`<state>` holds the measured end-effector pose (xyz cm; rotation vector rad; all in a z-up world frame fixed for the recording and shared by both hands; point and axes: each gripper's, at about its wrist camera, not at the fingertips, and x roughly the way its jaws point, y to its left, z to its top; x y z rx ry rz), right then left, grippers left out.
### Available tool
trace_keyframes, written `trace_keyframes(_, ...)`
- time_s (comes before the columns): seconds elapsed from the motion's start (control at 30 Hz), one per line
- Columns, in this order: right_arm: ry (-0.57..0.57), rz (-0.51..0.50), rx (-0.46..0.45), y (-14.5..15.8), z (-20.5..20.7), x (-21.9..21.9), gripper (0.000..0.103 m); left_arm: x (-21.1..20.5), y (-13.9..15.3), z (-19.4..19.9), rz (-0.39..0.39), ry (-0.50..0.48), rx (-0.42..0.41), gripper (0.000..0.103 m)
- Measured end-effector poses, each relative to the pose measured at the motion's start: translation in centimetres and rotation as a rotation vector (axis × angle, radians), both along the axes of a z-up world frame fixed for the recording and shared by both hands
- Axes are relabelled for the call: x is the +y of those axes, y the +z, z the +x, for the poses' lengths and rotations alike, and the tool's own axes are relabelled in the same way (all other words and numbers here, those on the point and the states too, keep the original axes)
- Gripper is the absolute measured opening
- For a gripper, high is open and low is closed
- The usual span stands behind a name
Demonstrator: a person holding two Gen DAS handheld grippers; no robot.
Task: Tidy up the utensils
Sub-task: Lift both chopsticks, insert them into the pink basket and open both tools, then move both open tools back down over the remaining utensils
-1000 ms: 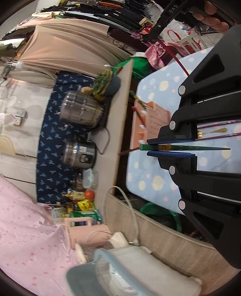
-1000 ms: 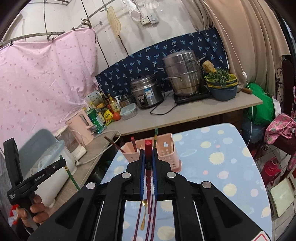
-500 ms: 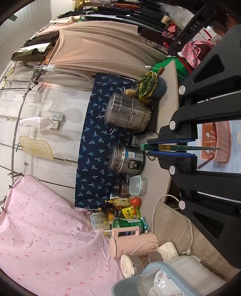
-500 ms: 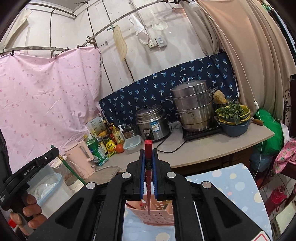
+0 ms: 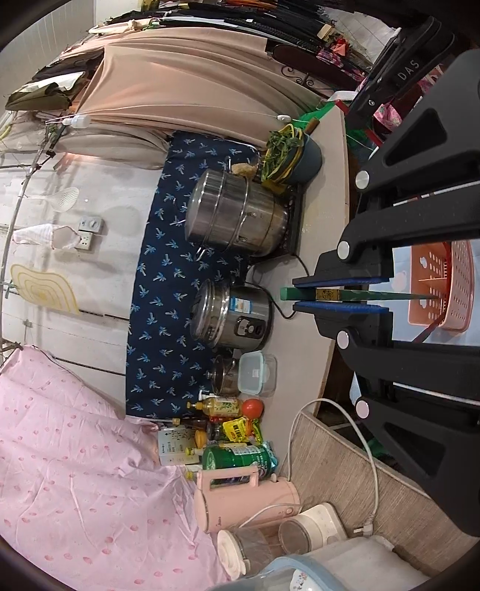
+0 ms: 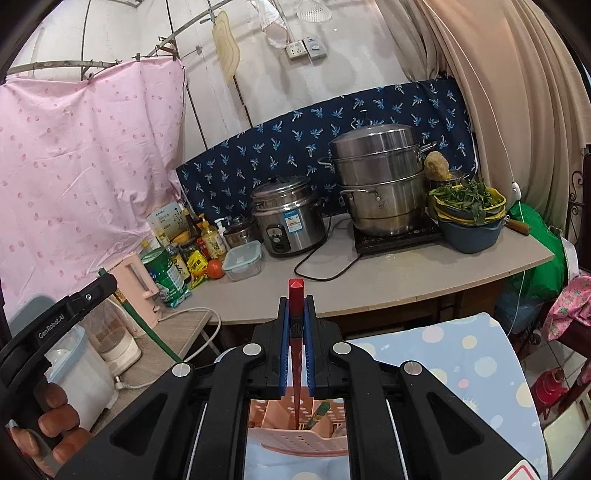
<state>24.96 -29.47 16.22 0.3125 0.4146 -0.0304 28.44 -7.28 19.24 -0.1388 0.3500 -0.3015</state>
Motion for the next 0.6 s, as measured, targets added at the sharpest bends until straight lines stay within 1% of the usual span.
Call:
trace_keyframes(0.23, 0.004, -0.015, 0.053, -1.9, 1.0, 0.3, 0.007, -0.4, -2.8, 1.2, 0.022, -0.001, 0.082, 0.007)
trace_keyframes(0.33, 0.008, -0.015, 0.063, -2.4, 1.1, 0.3, 0.008, -0.3, -3.4, 1.5, 0.023, 0.008, 0.103, 0.007)
trace_keyframes(0.4, 0.007, -0.022, 0.063, -2.4, 1.0, 0.4, 0.013, -0.2, -3.6, 1.4, 0.028, 0.016, 0.106, 0.01)
trace_keyframes(0.43, 0.007, -0.021, 0.061, -2.4, 0.9, 0.4, 0.015, -0.2, -3.7, 1.3, 0.031, 0.018, 0.107, 0.013)
trace_keyframes(0.47, 0.006, -0.019, 0.059, -2.3, 0.8, 0.4, 0.021, -0.2, -3.7, 1.2, 0.035, 0.025, 0.109, 0.026)
trace_keyframes(0.5, 0.004, -0.016, 0.053, -2.3, 0.6, 0.4, 0.025, -0.1, -3.8, 1.0, 0.036, 0.038, 0.106, 0.045)
trace_keyframes(0.53, 0.0, -0.014, 0.045, -2.2, 0.4, 0.4, 0.032, -0.1, -3.7, 0.8, 0.035, 0.053, 0.099, 0.053)
trace_keyframes(0.57, -0.003, -0.014, 0.038, -2.1, 0.1, 0.4, 0.036, 0.0, -3.7, 0.4, 0.033, 0.071, 0.085, 0.059)
trace_keyframes(0.6, -0.003, -0.015, 0.034, -2.0, 0.0, 0.5, 0.038, 0.0, -3.6, 0.2, 0.035, 0.078, 0.077, 0.06)
